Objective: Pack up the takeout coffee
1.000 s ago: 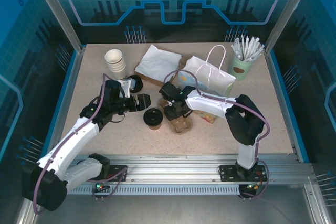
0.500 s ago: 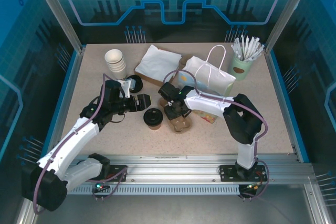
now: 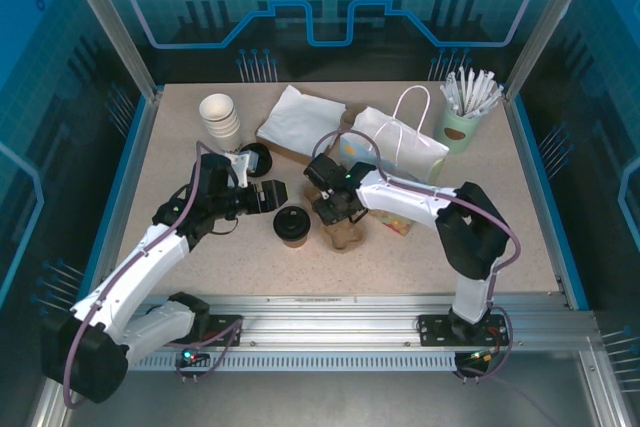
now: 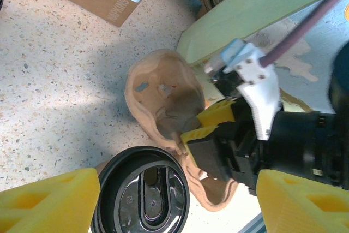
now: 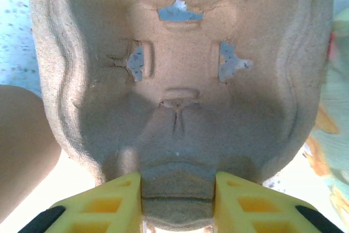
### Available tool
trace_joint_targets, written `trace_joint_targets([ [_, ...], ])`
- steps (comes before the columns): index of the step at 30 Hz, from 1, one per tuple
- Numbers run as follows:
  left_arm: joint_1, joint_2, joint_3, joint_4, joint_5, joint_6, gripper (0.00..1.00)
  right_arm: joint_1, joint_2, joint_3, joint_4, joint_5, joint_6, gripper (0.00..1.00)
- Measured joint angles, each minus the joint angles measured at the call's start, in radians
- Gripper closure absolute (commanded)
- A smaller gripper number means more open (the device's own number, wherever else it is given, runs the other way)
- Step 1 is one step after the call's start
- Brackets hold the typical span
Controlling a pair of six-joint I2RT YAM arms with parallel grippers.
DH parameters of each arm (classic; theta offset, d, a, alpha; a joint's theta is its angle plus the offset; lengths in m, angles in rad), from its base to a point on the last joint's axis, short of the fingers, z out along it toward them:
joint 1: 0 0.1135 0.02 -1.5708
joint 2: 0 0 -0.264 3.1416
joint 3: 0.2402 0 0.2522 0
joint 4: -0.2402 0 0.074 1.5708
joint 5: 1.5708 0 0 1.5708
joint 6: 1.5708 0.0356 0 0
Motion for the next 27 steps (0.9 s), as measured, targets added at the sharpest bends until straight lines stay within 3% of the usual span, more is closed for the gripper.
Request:
trace_joint_targets([
  [10,0.0,-0.053,-0.008,0.007,-0.057,-0.007,0.23,0.011,-0.186,0.036,-0.04,-0.008,-0.092,0.71],
  [20,0.0,-0.193,-0.006,0.031,-0.141,-0.037,0.23,0.013,-0.238,0.295,-0.12,-0.117,-0.222,0.72],
  [27,-0.011,-0.209,0.012,0.063,-0.141,-0.068,0.23,-0.03,-0.34,0.495,-0.193,-0.155,-0.307,0.72],
])
